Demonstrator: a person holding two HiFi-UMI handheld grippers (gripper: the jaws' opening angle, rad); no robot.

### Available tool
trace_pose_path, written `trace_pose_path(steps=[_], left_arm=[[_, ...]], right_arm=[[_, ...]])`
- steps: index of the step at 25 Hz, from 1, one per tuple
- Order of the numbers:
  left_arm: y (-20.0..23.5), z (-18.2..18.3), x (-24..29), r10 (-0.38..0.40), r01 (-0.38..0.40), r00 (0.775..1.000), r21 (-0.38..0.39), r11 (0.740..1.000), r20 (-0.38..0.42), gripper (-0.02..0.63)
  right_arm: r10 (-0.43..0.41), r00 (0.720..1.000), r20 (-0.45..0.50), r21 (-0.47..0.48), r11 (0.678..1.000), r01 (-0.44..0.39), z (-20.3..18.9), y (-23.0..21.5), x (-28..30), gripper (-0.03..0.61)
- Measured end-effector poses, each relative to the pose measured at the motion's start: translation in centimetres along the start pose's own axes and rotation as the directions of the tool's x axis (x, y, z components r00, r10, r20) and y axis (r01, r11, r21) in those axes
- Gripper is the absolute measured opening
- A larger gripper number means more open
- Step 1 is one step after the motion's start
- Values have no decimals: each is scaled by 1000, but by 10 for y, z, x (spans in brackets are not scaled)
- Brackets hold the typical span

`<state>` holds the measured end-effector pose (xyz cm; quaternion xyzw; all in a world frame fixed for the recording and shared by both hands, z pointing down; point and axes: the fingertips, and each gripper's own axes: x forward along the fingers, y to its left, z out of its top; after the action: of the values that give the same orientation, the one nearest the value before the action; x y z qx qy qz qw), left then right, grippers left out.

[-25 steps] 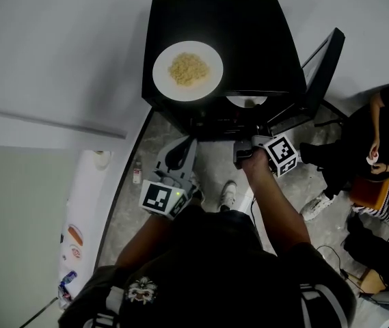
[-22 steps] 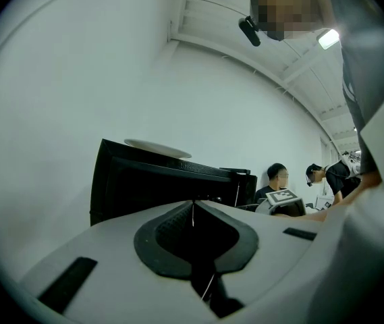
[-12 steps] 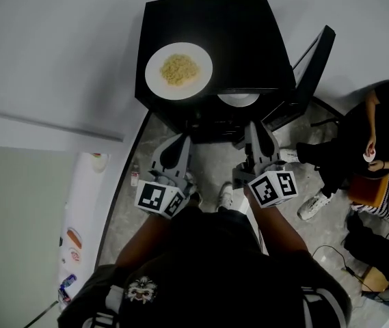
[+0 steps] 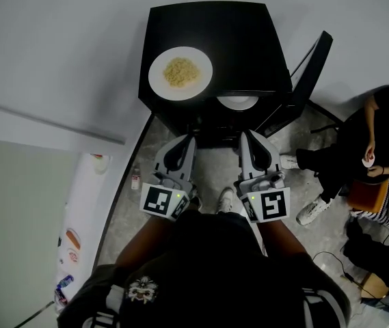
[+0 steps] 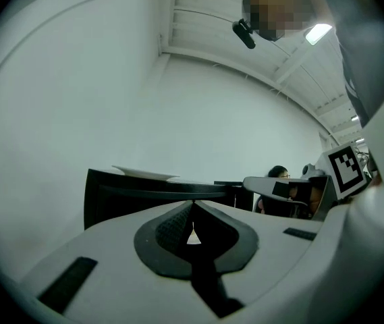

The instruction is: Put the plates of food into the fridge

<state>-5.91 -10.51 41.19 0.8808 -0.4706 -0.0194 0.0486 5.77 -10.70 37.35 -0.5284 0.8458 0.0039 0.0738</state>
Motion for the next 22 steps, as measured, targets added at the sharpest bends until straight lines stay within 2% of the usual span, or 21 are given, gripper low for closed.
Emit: trace_pose_path(steps=[5, 9, 15, 17, 19, 22], left_arm=[[-5, 7, -6, 34, -34, 999, 75, 997, 9, 23], [-4, 17, -6, 77, -79, 997, 46, 996, 28, 23], [3, 26, -6, 90, -92, 995, 51, 994, 52, 23], [6, 28, -5, 94, -95, 994, 2, 996, 60, 23], [12, 29, -5, 99, -93, 993, -89, 992, 62, 23], [24, 28, -1, 109, -83, 991, -287, 954, 73, 23]], right_arm=[[60, 997, 41, -74, 996, -57, 15, 28, -3, 25], [83, 996, 26, -75, 994, -81, 14, 38, -8, 25], [97, 995, 18, -87, 992, -95, 17, 39, -9, 25], [99, 995, 17, -94, 991, -97, 18, 38, -8, 25], [102, 995, 20, -98, 990, -99, 19, 38, -7, 25], [106, 994, 22, -98, 990, -103, 21, 39, -6, 25]])
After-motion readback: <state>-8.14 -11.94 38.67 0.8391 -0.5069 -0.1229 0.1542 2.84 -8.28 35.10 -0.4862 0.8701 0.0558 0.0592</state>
